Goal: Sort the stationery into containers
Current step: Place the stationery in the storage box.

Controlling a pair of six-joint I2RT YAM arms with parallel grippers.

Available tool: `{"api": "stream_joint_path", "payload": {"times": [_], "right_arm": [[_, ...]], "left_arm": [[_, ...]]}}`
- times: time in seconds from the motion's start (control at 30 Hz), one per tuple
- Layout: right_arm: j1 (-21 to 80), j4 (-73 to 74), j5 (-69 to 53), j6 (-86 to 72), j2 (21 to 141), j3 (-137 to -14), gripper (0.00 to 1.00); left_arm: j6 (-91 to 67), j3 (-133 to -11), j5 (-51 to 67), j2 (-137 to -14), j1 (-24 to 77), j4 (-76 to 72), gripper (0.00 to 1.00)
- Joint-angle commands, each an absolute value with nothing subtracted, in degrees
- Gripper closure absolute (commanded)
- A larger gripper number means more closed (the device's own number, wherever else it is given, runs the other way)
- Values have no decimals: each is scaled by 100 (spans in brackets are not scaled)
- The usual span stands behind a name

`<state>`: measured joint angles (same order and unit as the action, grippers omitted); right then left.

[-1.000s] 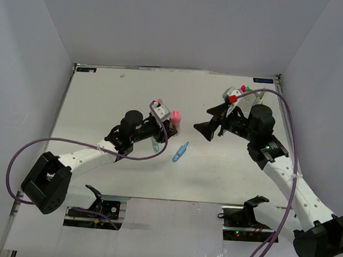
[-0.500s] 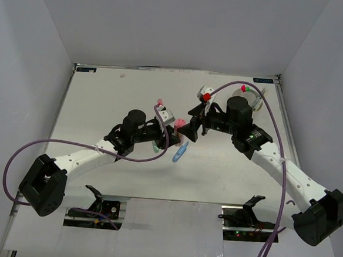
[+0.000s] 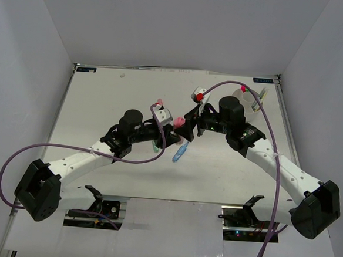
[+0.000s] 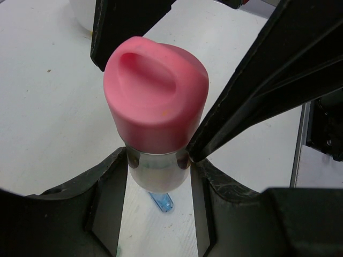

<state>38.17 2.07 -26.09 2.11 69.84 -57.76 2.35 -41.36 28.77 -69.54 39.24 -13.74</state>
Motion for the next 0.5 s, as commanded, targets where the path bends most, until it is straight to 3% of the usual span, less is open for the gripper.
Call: {"api": "stream_joint_path", "payload": {"times": [0.0, 0.3, 0.47], "right_arm": [[3858, 70, -2672, 185, 7031, -5933, 17], [3876, -79, -2883, 167, 7154, -5985, 32], [3876, -97, -2927, 158, 7163, -5985, 56]], "left_arm": [[246, -4263, 3014, -6776, 3964, -1617, 75], [255, -4263, 3067, -6803, 3964, -1626, 75], [220, -4289, 3067, -6768, 3964, -1617, 74]]}}
